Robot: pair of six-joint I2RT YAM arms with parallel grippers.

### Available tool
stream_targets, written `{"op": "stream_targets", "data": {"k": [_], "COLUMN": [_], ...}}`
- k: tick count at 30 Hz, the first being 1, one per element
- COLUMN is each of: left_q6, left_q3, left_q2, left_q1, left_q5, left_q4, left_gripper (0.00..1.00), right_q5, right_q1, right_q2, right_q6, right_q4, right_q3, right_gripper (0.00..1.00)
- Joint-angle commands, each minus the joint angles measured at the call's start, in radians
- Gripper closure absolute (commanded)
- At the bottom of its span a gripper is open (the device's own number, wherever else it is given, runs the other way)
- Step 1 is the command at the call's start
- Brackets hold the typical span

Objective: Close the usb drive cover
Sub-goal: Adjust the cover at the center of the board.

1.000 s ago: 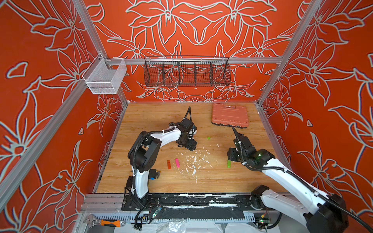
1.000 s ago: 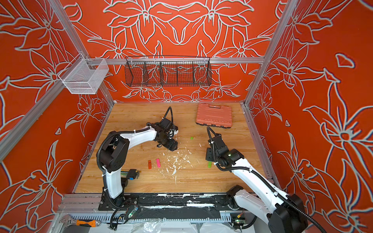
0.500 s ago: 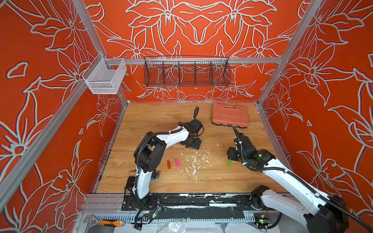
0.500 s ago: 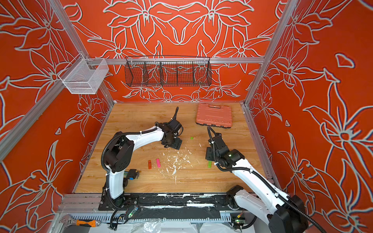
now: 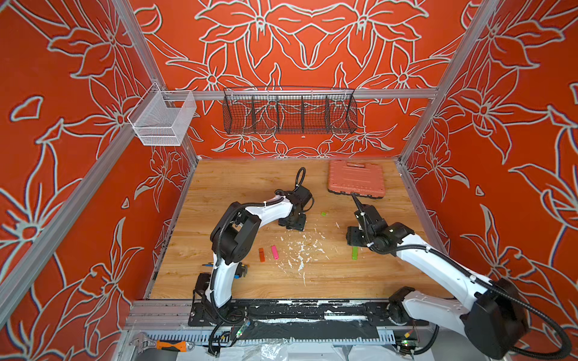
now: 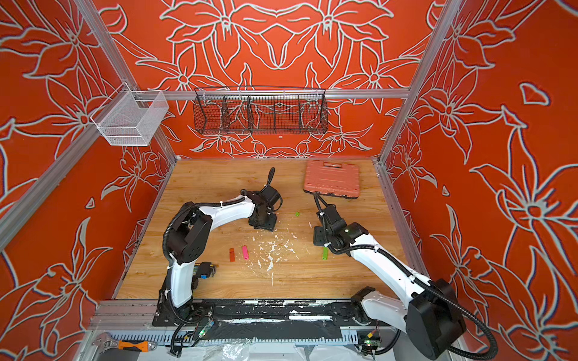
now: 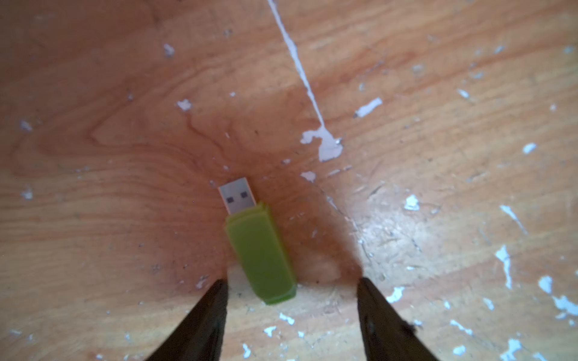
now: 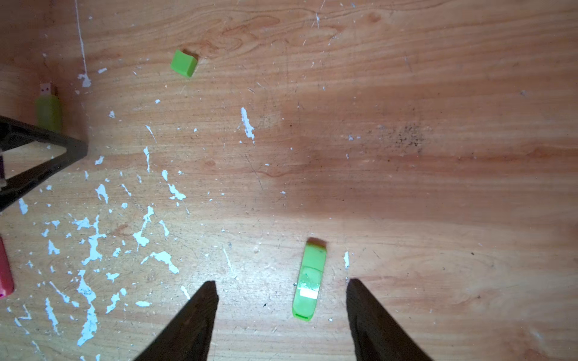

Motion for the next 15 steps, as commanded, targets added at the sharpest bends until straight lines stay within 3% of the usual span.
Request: {"op": "stream_targets", "data": {"k": [1,9,15], "left_q6": [-0.013,-0.007,0.011], "left_q3": [0.005,0.024,0.018], "left_q2": [0.029,0.052,0.051], "left_q1": [0.016,0.047,0.047], "left_q5": [-0.002,0.022,0.049], "left_q4": [0.002,0.017,0.011], "left_gripper": [0.41,0.43,0.67], "right_q5": [0.011,0.019,0.034], "right_q1": [0.007,0.008,0.007], "right_q2": [0.026,0.144,0.254], "right_q6": [-0.016,-0.034,-0.026], "right_q4": [-0.005,0.05,0.119], "right_q3": [0.036,0.109,0.164], "right_gripper": [0.32,0.32,0.32]}}
